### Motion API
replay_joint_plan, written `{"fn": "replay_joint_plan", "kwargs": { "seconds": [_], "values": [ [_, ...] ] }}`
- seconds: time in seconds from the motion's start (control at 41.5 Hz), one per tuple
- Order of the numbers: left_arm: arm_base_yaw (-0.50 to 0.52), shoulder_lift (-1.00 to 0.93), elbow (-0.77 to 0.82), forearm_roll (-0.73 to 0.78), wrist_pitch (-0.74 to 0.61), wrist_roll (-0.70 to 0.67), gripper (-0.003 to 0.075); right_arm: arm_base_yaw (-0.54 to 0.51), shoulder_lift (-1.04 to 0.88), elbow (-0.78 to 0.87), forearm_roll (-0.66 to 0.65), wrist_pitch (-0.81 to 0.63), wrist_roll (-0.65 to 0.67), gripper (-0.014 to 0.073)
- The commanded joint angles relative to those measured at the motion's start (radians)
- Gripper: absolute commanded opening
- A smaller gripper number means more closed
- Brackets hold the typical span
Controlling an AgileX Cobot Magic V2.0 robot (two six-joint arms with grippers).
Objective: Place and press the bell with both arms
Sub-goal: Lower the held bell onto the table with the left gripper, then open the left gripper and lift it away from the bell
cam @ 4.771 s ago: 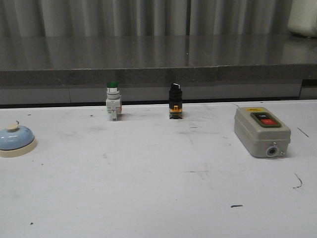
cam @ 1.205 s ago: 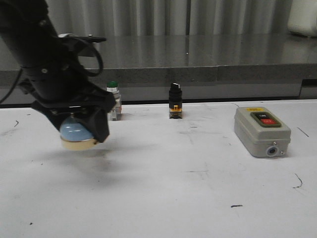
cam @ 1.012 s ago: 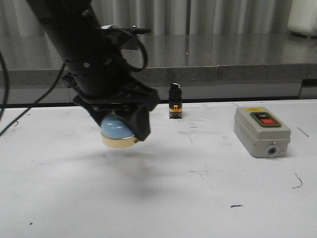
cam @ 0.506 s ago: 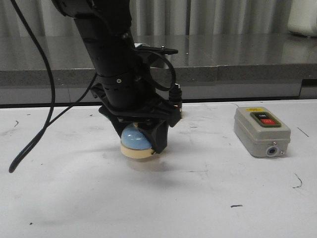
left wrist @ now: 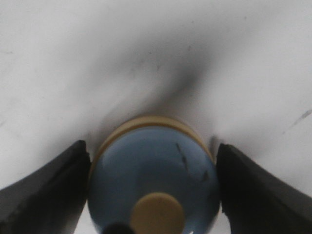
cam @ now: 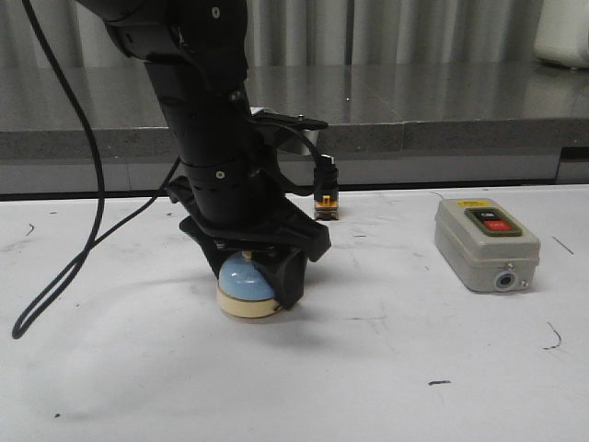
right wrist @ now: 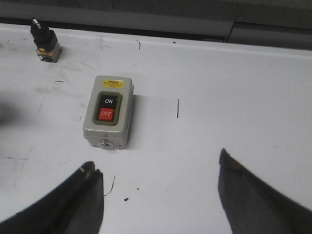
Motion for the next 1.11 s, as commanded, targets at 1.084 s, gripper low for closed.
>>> {"fn": "replay_joint_plan", "kwargs": {
  "seconds": [1.084],
  "values": [
    [0.008,-0.597,0.136,-0.015,-0.007,0.000,0.0568,0.001,0.001,-0.033,-0.004,-0.068,-0.001,0.0521]
  ]
}}
